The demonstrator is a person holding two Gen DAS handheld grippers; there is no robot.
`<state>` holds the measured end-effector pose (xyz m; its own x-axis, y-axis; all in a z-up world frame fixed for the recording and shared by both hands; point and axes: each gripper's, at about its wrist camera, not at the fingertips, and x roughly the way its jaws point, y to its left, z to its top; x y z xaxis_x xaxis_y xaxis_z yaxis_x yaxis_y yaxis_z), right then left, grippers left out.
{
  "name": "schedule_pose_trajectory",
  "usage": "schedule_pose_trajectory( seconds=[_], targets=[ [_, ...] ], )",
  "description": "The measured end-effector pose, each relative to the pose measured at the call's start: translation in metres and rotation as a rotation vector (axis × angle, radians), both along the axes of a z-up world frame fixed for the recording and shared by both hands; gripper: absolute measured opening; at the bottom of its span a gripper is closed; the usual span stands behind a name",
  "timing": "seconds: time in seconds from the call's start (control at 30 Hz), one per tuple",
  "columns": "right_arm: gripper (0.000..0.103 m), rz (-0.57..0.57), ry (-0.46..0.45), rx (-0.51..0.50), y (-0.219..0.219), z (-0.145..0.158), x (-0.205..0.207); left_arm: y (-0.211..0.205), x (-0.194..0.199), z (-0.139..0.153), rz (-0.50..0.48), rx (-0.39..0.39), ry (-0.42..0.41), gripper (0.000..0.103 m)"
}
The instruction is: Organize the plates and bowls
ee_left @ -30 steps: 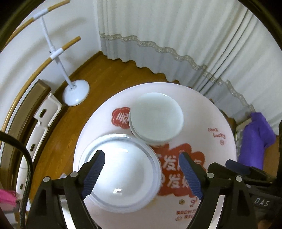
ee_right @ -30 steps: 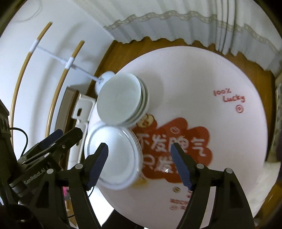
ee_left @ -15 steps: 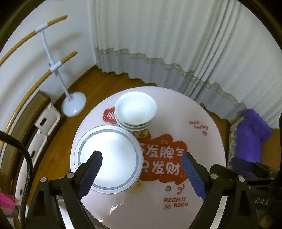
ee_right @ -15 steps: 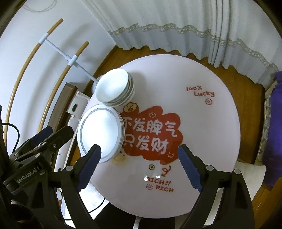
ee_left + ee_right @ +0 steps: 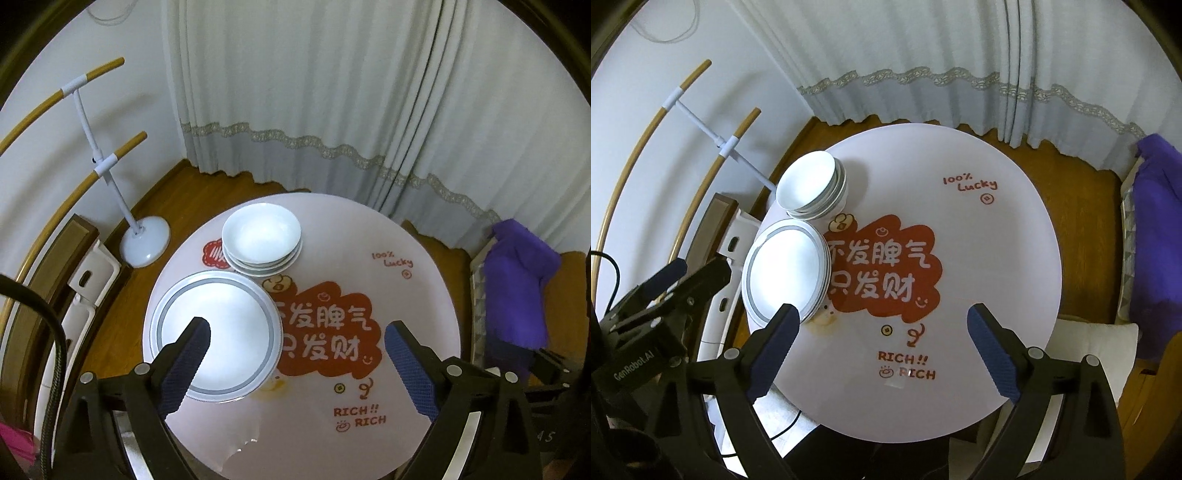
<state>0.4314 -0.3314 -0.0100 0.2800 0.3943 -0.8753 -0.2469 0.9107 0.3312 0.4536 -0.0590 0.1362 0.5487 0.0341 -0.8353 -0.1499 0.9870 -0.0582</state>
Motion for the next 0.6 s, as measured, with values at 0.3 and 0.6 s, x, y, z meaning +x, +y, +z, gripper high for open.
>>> schedule_pose_trajectory(
  seconds=[0.3, 0.6],
  targets=[
    [0.100, -0.003, -0.074, -0.002, -0.008, -0.015, -0.009, -0.009, -0.008, -0.038, -0.012, 0.022, -0.050, 0.100],
    [0.100, -0.020, -0.136, 0.020, -0.010, -0.048, -0.018, -0.008, -0.005, -0.080, -0.067, 0.074, -0.103, 0.100]
  ],
)
